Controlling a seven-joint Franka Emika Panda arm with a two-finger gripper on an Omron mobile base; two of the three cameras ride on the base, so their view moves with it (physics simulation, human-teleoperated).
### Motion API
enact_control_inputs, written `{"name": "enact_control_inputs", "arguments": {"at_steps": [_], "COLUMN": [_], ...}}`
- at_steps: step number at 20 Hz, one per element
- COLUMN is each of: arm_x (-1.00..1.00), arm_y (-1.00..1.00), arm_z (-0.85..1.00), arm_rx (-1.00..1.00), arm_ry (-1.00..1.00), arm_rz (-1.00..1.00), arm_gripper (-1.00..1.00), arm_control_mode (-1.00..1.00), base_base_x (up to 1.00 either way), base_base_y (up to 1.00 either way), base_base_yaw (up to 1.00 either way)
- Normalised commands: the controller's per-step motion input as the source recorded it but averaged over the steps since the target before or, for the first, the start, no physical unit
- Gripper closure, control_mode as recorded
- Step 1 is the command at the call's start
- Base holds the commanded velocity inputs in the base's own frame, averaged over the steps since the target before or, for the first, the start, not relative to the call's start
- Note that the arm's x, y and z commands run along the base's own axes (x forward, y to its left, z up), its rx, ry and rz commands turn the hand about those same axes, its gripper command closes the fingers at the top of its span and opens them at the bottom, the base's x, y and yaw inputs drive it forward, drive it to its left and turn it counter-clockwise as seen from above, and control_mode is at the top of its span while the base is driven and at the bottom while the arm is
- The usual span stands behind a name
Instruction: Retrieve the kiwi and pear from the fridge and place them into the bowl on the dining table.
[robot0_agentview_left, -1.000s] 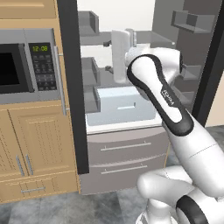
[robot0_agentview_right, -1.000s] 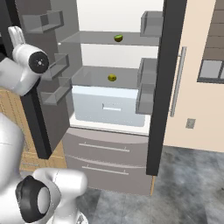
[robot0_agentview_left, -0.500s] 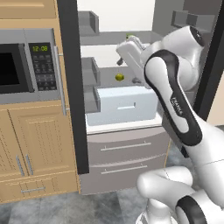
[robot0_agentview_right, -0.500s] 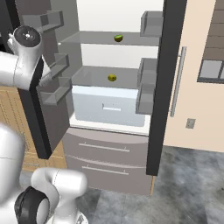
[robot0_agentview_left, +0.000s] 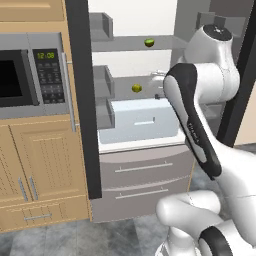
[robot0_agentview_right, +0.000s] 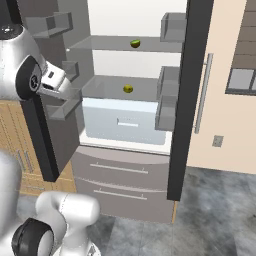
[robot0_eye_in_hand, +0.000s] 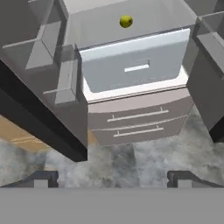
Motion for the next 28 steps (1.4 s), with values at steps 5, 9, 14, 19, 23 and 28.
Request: {"name": "enact_control_inputs", "arguments": {"at_steps": [5,9,14,19,23,28], "arm_x": [-0.49,-0.62,-0.38,-0.42,-0.5,-0.46], "arm_y": [-0.63,-0.54,-0.11,0.0,0.0,0.0], "arm_z": [-0.43,-0.2,0.02,0.16,0.18,0.12], "arm_rx": [-0.35,-0.13,0.0,0.0,0.0,0.0], "arm_ry": [-0.15,-0.25,-0.06,0.0,0.0,0.0], "arm_rz": [0.13,0.12,0.1,0.07,0.09,0.1], "arm_gripper": [-1.0,-1.0,-1.0,-1.0,-1.0,-1.0], "arm_control_mode": [-1.0,-1.0,-1.0,-1.0,-1.0,-1.0], "base_base_x": [0.0,0.0,0.0,0.0,0.0,0.0], "base_base_y": [0.0,0.0,0.0,0.0,0.0,0.0], "base_base_yaw": [0.0,0.0,0.0,0.0,0.0,0.0]}}
